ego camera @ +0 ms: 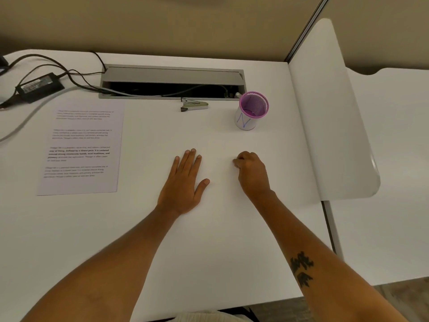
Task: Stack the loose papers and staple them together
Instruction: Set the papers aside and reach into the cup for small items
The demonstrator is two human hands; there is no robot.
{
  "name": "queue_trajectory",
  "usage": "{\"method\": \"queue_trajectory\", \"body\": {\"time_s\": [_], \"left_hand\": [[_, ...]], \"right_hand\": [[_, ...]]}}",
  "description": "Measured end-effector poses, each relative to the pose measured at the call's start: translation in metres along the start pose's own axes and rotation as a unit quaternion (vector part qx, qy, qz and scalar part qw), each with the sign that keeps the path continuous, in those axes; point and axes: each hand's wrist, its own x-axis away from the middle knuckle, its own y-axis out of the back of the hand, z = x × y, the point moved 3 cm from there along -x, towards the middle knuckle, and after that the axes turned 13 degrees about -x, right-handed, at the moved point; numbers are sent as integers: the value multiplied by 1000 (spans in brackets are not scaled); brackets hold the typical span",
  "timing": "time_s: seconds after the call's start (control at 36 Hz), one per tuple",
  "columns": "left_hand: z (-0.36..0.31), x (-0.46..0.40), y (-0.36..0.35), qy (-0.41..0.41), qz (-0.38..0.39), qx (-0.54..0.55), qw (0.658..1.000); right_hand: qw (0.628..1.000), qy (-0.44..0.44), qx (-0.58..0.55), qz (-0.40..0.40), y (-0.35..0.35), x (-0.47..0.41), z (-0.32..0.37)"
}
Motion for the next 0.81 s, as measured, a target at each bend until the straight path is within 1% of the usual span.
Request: {"method": "queue_trajectory", "body": {"time_s": [0.11,0.5,0.56,0.58,0.64,0.67,0.69,0.72,0.78,0.81], "left_hand": [[0,0,0,0,-2,3,1000],[1,-1,-2,3,3,-3,1000],[1,-1,-2,3,3,-2,1000],[1,-1,-1,2,3,-2,1000],[0,-1,-1,1,2,-2,1000],[0,0,-1,1,2,-2,1000],[1,0,-1,1,3,-2,1000],[1,0,-1,1,3,-2,1000],[1,0,-1,1,5,-1,1000],[1,0,-1,0,5,0,1000]], "right_hand": [[1000,3,15,-1,-2,-3,2],[995,76,62,-14,-8,1,-1],[997,59,33,-37,-5,-4,-3],[998,36,-1,-55,-1,-6,-4],[989,-50,-103,-89,9,-11,-8],[975,-112,-160,-102,14,-13,-12],[951,-180,-226,-110,18,-15,-18],[912,-248,-307,-115,20,-16,-24],[800,-353,-472,-114,23,-18,-34],[747,-385,-531,-107,26,-19,-37]]}}
